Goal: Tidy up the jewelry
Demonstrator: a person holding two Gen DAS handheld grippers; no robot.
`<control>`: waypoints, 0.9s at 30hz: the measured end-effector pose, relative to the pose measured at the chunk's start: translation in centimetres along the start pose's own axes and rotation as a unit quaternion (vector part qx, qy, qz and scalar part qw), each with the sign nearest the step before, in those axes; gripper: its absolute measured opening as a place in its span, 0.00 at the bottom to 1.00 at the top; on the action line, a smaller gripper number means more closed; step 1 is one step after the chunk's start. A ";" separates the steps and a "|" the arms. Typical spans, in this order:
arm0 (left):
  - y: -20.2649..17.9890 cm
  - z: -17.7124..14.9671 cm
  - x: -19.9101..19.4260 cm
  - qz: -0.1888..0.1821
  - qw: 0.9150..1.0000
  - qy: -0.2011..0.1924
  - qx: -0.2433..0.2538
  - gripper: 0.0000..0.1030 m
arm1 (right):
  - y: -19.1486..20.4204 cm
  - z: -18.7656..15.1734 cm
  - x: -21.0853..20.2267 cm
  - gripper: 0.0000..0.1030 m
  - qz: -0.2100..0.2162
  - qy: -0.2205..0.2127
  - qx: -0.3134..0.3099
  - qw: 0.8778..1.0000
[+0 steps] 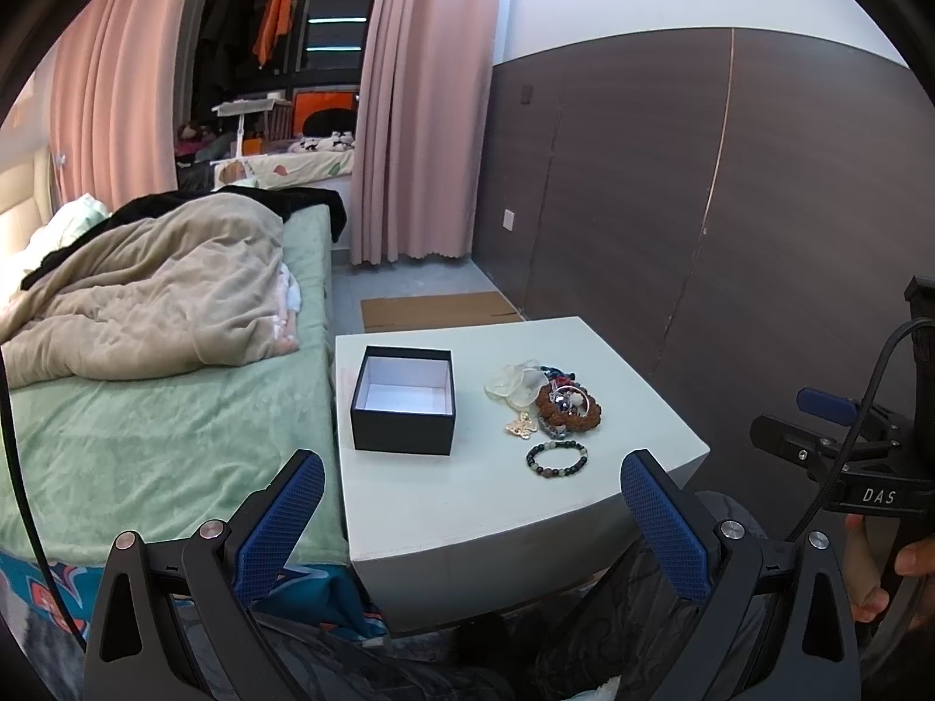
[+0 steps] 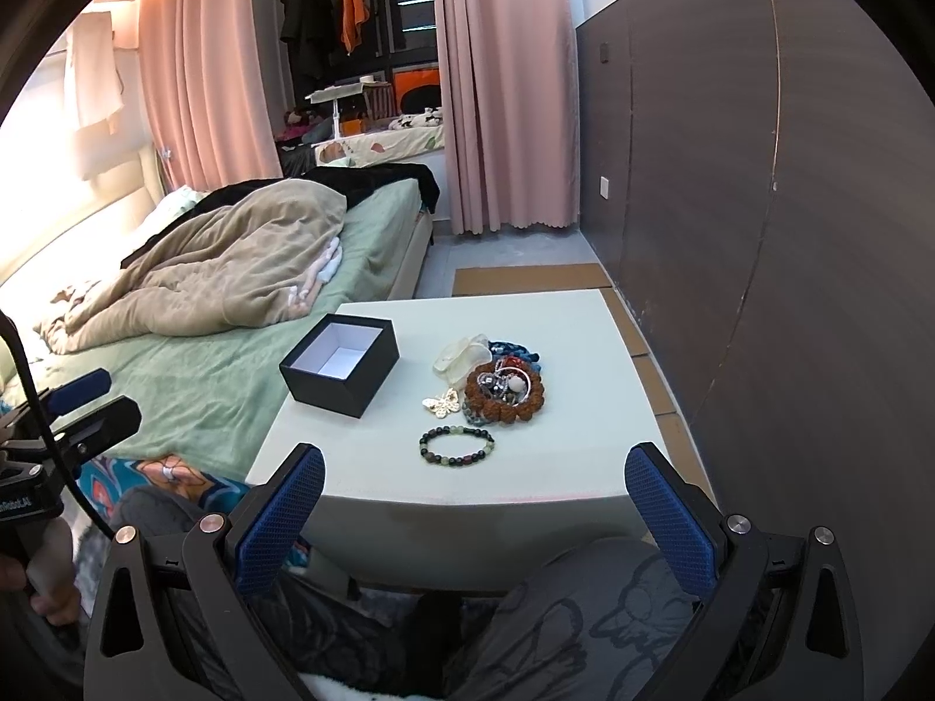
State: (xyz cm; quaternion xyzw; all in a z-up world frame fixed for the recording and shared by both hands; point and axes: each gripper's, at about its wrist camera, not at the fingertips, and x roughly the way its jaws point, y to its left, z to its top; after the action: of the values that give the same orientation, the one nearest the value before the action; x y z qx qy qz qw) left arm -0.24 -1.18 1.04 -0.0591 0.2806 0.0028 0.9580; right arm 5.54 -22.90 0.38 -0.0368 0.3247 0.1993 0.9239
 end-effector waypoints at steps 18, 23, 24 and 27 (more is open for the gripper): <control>-1.3 1.7 4.6 -0.036 0.999 0.016 0.014 0.92 | -3.7 0.4 2.5 1.00 0.001 0.007 0.024 1.000; -1.9 2.1 7.5 -0.049 0.998 0.040 0.016 0.83 | -5.5 0.4 4.0 1.00 0.000 0.015 0.041 0.999; -2.1 2.2 8.2 -0.052 0.997 0.047 0.016 0.81 | -6.0 0.4 4.5 1.00 -0.001 0.016 0.047 0.999; -2.4 2.4 10.1 -0.057 0.996 0.063 0.014 0.78 | -7.2 0.4 5.8 1.00 0.003 0.022 0.063 0.998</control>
State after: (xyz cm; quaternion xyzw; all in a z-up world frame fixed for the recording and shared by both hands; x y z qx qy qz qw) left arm 9.69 -3.57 -2.14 -0.0614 0.3368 -0.0597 0.9377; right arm 12.67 -27.43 -3.29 0.0185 0.3571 0.1801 0.9164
